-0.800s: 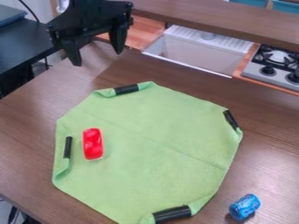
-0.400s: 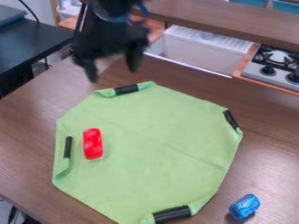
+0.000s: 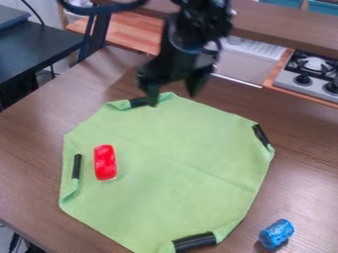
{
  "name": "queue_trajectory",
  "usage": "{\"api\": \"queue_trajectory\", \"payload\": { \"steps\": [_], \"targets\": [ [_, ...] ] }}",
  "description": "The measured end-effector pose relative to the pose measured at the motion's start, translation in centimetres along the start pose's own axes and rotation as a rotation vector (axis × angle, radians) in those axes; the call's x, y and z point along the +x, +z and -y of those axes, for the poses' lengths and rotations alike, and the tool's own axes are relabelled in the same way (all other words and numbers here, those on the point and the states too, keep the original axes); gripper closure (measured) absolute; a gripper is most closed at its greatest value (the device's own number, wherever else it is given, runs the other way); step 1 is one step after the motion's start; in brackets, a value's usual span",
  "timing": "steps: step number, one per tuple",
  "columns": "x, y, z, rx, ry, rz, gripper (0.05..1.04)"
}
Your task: Fold the cloth from right top to bottom left
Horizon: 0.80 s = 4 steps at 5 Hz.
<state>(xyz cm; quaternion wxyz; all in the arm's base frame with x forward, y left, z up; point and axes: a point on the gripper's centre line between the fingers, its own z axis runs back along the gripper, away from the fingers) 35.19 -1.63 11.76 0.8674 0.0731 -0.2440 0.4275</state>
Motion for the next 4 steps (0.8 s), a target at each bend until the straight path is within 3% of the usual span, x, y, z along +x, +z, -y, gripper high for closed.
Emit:
{"api": "queue_trajectory", "payload": {
  "steps": [4],
  "targets": [
    [-2.8,-2.1,7.7,-0.004,-0.046,0.028,0.083]
  ]
}}
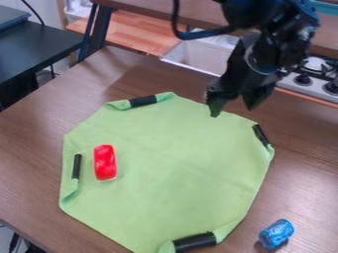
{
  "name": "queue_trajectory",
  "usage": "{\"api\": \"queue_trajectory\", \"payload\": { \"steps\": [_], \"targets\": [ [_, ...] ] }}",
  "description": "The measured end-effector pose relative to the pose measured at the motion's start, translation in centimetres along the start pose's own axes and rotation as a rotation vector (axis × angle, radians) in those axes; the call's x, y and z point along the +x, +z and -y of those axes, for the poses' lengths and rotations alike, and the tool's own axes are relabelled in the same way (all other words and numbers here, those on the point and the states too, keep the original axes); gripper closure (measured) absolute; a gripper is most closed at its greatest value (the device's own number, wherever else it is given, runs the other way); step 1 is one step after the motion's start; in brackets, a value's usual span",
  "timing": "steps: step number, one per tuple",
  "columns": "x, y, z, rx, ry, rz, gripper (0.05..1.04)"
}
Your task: Fold the cloth from right top to bottom left
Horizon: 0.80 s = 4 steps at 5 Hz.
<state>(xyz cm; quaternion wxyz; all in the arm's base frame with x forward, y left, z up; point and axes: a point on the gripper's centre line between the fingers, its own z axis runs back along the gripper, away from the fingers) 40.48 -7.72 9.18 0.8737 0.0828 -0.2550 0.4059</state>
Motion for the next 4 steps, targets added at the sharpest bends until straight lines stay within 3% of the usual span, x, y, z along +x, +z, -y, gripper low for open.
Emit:
{"api": "queue_trajectory", "payload": {
  "steps": [2,4],
  "targets": [
    [-1.8,-1.0,3.6,-0.007,-0.035,0.004,0.083],
    [-2.6,-4.0,5.5,0.044,-0.064,0.017,0.083]
  ]
}}
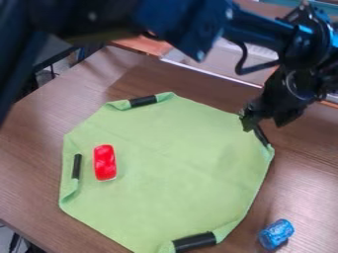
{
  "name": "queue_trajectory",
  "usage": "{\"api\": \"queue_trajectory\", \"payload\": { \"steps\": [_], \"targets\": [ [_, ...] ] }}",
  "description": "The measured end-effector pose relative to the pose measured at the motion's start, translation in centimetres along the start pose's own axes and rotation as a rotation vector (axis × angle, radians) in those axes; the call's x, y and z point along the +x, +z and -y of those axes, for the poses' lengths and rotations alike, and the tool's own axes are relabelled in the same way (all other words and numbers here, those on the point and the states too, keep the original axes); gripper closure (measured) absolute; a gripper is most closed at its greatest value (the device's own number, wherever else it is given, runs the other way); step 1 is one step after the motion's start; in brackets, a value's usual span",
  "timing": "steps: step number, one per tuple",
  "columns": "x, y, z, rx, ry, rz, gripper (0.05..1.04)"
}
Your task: Fold the cloth from right top to bottom left
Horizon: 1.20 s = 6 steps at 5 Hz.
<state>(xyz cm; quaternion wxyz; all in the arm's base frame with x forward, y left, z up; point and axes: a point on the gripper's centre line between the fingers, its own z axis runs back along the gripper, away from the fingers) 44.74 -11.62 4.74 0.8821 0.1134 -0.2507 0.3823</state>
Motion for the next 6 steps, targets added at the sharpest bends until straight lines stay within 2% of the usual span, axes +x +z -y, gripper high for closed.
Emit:
{"api": "queue_trajectory", "payload": {
  "steps": [2,3,5,6],
  "targets": [
    [-0.5,-1.8,0.9,0.031,-0.017,0.003,0.083],
    [-0.9,-2.5,1.0,0.040,-0.026,0.012,0.130],
    [-1.4,-2.9,1.0,0.045,-0.038,0.025,0.738],
    [-1.6,-2.7,0.7,0.033,-0.059,0.019,0.946]
  ]
}}
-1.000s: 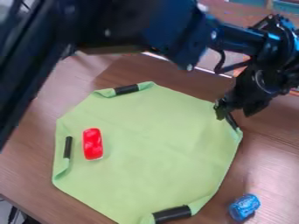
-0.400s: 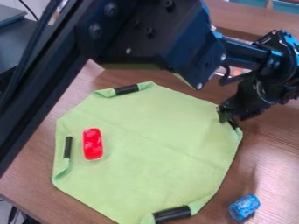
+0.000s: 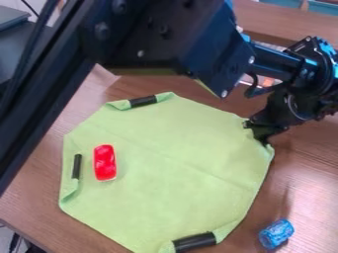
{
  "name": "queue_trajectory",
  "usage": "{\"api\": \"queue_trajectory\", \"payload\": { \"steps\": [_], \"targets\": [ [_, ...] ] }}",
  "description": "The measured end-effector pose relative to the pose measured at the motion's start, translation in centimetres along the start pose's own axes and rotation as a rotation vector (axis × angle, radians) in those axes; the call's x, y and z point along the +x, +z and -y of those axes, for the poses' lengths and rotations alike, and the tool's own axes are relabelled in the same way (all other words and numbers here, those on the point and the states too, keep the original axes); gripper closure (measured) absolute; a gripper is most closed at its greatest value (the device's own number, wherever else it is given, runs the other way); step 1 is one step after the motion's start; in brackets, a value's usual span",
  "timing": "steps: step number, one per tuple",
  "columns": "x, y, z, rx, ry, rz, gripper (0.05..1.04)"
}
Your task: Fold the cloth from right top to bottom left
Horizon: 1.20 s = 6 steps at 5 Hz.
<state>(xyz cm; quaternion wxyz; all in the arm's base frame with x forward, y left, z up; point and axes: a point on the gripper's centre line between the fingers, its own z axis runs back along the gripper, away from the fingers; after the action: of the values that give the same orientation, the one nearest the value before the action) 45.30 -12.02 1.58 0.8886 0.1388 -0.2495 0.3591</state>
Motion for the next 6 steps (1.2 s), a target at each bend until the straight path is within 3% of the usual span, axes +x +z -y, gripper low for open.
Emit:
{"api": "queue_trajectory", "payload": {
  "steps": [1,3,6],
  "targets": [
    [0.1,0.5,-0.4,-0.019,-0.001,-0.017,1.024],
    [4.2,4.1,-2.8,-0.117,0.087,-0.016,1.034],
    [5.3,3.3,-13.5,-0.156,0.090,-0.002,1.034]
  ]
}}
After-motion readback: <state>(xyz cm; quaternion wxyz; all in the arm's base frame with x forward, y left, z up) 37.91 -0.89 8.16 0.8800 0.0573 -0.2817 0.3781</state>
